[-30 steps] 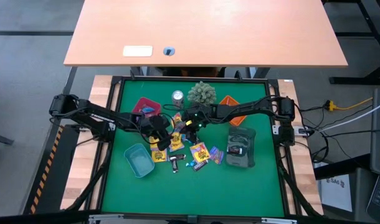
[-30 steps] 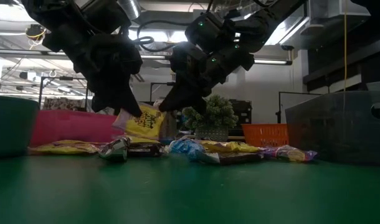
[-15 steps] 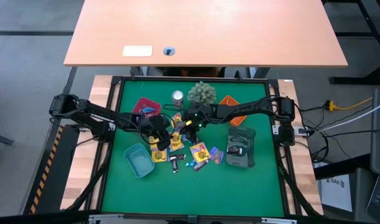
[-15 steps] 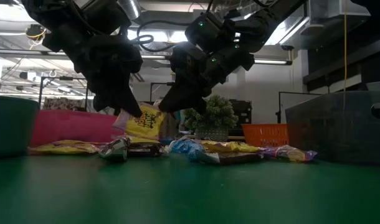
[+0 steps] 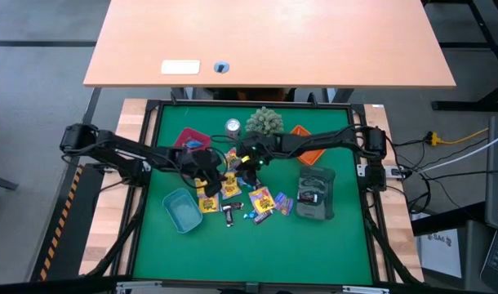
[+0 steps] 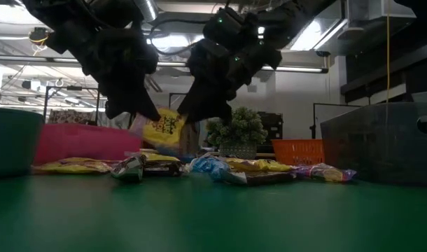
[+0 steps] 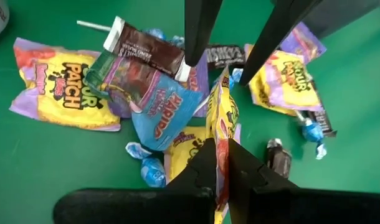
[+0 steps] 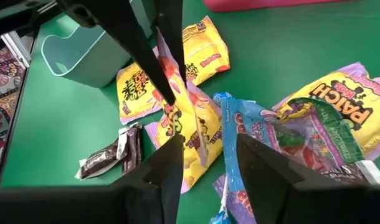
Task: Sort candy
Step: Put the yellow candy into the blue transparent bin
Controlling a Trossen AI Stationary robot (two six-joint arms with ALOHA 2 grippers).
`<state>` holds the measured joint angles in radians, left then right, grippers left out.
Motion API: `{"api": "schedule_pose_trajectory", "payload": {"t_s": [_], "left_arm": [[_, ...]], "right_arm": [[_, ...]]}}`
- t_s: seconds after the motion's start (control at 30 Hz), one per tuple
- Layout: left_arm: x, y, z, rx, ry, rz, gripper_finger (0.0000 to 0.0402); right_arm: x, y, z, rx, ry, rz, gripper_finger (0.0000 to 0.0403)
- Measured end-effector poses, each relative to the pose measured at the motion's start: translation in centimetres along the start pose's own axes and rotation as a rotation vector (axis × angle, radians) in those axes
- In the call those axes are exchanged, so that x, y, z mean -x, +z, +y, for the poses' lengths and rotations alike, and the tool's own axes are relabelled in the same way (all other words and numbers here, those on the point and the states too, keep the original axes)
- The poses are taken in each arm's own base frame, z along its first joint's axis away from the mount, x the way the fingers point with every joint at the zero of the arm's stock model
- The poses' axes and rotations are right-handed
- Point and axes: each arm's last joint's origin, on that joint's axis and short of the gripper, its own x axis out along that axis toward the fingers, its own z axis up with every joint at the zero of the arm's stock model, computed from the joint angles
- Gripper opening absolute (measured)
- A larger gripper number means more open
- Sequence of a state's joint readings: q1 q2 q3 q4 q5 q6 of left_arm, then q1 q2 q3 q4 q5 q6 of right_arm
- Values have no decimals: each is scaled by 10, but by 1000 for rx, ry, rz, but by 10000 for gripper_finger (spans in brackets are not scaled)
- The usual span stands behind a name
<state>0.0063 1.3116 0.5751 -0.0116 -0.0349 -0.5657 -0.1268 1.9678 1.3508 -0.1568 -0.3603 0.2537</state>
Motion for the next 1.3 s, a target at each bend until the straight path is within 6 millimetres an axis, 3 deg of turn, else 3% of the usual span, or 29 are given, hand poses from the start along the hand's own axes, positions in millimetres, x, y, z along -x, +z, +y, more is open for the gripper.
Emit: {"api": "schedule_pose_trajectory", "payload": {"t_s": [0.37,0.53,0.8,1.13,1.3], "left_arm": [[25,4,-2,6,-28,-20,2],[43,1,-3,7,-121,41,2],[70,-15,-4,79,-316,298,2],[83,-46,-7,58,-305,596,2],[86,-54,-8,19,-235,628,2]], "right_arm": [[15,15,10,87,-22,122,150],[17,14,11,98,-27,159,150],[18,11,11,86,-32,192,150],[18,10,11,82,-35,206,150],[18,10,11,82,-34,205,150]]}}
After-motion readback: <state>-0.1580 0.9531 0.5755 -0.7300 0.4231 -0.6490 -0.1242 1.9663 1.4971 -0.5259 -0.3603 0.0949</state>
